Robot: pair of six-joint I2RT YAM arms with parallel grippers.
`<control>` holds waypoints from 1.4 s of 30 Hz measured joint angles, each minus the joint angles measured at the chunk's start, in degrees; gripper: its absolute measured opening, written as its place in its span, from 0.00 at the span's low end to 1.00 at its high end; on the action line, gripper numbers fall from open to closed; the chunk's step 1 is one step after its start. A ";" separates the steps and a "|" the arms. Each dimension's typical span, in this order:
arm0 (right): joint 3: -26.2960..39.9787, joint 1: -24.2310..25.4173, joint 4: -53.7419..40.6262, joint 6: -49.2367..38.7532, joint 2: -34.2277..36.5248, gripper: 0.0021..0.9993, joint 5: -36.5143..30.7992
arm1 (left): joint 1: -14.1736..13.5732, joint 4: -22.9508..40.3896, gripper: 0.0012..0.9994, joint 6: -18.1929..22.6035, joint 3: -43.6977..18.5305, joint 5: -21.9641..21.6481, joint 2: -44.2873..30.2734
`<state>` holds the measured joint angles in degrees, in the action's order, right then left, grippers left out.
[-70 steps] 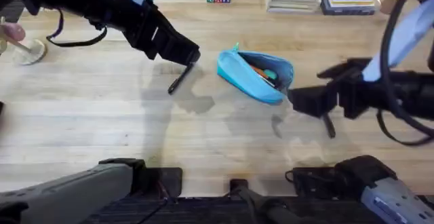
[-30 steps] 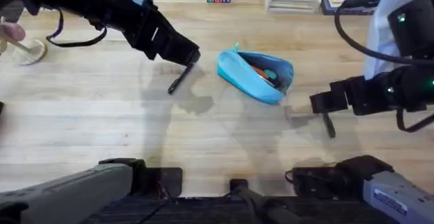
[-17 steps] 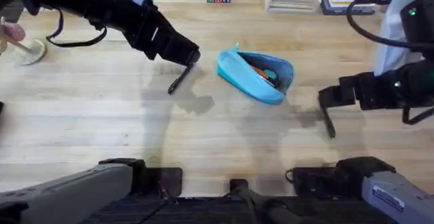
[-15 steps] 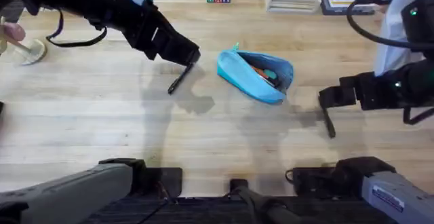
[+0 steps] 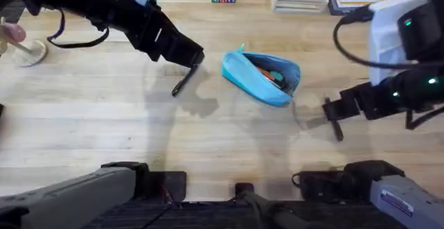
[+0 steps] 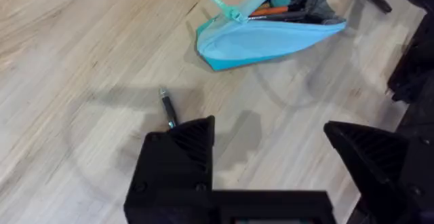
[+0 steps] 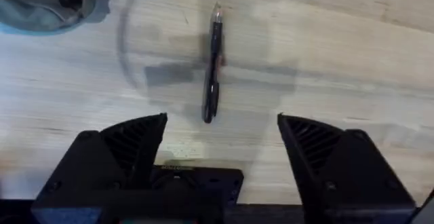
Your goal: Unzip the bag, pick up the pens from the table one at a time and place them inside, then zip the bag closed.
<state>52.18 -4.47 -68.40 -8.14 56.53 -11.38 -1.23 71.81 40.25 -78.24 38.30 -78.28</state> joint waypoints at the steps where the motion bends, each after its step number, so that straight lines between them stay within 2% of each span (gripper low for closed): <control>1: -0.96 0.00 0.68 -0.62 0.00 1.00 0.00 | 0.00 0.02 0.99 0.00 0.00 -0.20 0.00; 16: -10.53 0.81 8.55 -2.82 0.00 1.00 0.00 | 0.00 0.60 0.99 0.00 0.00 -0.65 0.00; 27: -10.91 10.33 13.17 -2.82 0.00 1.00 2.50 | 0.00 0.68 0.99 0.00 0.00 -0.67 0.00; 42: -15.29 10.67 21.04 -5.07 0.00 1.00 3.71 | 0.00 0.68 0.99 0.00 0.00 -0.66 0.00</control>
<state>36.89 6.20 -47.36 -13.21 56.54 -7.67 -1.23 72.49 40.25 -78.24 37.63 -78.28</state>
